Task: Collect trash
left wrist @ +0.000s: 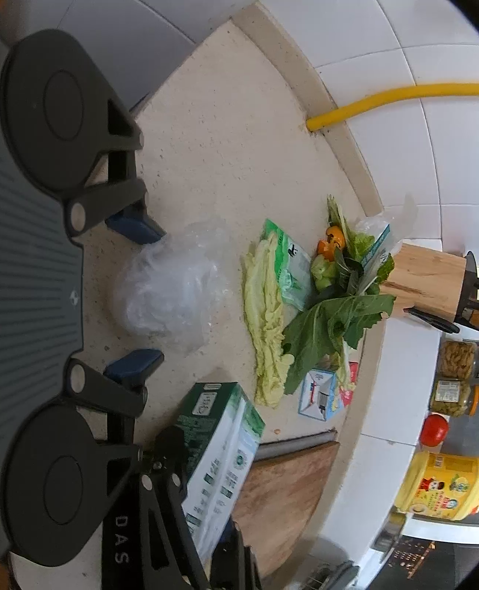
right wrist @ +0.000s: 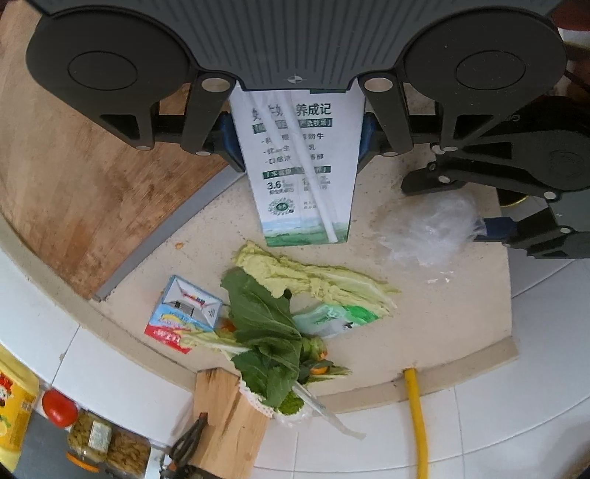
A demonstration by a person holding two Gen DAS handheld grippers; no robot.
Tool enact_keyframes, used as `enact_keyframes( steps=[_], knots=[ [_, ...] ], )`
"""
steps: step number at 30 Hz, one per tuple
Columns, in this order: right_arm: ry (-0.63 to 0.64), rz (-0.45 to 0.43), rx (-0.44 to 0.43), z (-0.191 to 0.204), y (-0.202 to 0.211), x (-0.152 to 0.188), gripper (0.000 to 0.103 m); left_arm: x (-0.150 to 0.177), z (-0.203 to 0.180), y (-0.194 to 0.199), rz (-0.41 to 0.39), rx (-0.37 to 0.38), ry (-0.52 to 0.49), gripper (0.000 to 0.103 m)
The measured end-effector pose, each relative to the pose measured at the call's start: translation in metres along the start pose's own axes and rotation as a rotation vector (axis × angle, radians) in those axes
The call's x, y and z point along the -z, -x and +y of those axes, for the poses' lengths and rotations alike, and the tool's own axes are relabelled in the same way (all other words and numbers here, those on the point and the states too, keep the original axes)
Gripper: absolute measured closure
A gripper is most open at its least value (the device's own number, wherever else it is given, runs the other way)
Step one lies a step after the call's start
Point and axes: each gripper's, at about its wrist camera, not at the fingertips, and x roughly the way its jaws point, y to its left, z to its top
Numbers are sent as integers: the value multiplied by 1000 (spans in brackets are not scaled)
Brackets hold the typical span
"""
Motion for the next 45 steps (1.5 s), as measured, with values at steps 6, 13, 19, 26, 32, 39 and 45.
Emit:
enact_keyframes(
  steps=[6, 13, 19, 26, 32, 39, 45],
  knots=[
    [6, 15, -14, 3, 3, -4, 42, -1, 6, 7, -14, 23, 32, 72],
    [-3, -28, -50, 8, 16, -15, 42, -3, 23, 27, -73, 38, 95, 72],
    [-14, -71, -67, 13, 27, -21, 42, 0, 36, 40, -99, 38, 144, 72],
    [-1, -86, -109, 30, 28, -21, 42, 7, 45, 57, -127, 4, 156, 72],
    [22, -100, -163, 51, 27, -24, 42, 18, 63, 75, -150, -50, 189, 72],
    [64, -112, -237, 85, 24, -29, 42, 37, 91, 96, -157, -132, 242, 72],
    [103, -115, -303, 120, 20, -32, 42, 56, 114, 114, -162, -201, 287, 72]
  ],
)
